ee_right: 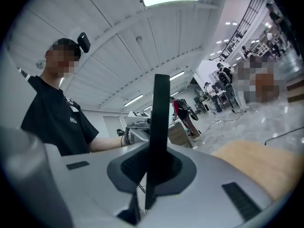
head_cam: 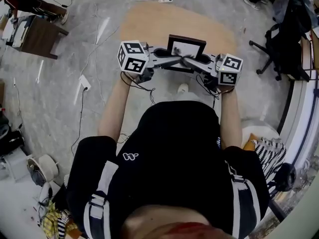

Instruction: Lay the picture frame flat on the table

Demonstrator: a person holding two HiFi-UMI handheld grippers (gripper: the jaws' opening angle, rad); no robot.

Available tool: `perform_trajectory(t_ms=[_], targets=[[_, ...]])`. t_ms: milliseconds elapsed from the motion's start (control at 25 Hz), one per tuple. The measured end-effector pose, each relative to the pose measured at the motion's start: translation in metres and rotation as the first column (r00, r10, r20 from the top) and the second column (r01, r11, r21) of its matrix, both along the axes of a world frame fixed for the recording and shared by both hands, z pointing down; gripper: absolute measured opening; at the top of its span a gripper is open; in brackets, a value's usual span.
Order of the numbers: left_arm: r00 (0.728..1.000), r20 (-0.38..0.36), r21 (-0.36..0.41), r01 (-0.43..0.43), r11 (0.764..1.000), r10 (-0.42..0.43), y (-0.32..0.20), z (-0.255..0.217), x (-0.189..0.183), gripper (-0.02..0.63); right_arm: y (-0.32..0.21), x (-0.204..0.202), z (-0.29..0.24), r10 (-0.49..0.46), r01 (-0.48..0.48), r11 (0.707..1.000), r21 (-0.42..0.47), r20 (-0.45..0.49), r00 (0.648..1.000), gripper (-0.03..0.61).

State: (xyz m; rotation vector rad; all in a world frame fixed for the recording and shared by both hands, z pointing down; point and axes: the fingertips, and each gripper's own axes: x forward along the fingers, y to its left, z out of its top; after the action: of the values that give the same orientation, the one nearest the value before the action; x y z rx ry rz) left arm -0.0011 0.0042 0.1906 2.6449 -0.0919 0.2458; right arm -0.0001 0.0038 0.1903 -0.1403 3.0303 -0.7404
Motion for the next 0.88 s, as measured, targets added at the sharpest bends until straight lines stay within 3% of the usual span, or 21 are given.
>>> perform_trajectory(t_ms=[160, 360, 480, 600, 880], targets=[[0.999, -0.021, -0.067, 0.040, 0.997, -0.041, -0.080, 0.006, 0.031, 0.018, -0.079, 0.030, 0.007, 0.019, -0.019, 0.999, -0.037, -0.005, 1.000, 0.020], [0.998, -0.057, -0.127, 0.032, 0.991, -0.039, -0.088, 0.020, 0.034, 0.018, -0.088, 0.034, 0.021, 0.029, -0.029, 0.999, -0.044, -0.020, 0.999, 0.020], [0.995, -0.098, -0.157, -0.003, 0.988, -0.013, -0.090, 0.018, 0.032, 0.017, -0.090, 0.034, 0.019, 0.046, -0.045, 0.997, -0.058, 0.014, 0.999, 0.020], [0.992, -0.122, -0.177, -0.057, 0.983, 0.036, -0.123, 0.013, 0.040, 0.017, -0.122, 0.044, 0.015, 0.090, -0.085, 0.992, -0.090, 0.060, 0.994, 0.020], [0.993, -0.109, -0.328, -0.075, 0.942, 0.041, -0.188, 0.037, 0.054, 0.017, -0.189, 0.066, 0.040, 0.223, -0.186, 0.951, -0.248, 0.127, 0.967, 0.020]])
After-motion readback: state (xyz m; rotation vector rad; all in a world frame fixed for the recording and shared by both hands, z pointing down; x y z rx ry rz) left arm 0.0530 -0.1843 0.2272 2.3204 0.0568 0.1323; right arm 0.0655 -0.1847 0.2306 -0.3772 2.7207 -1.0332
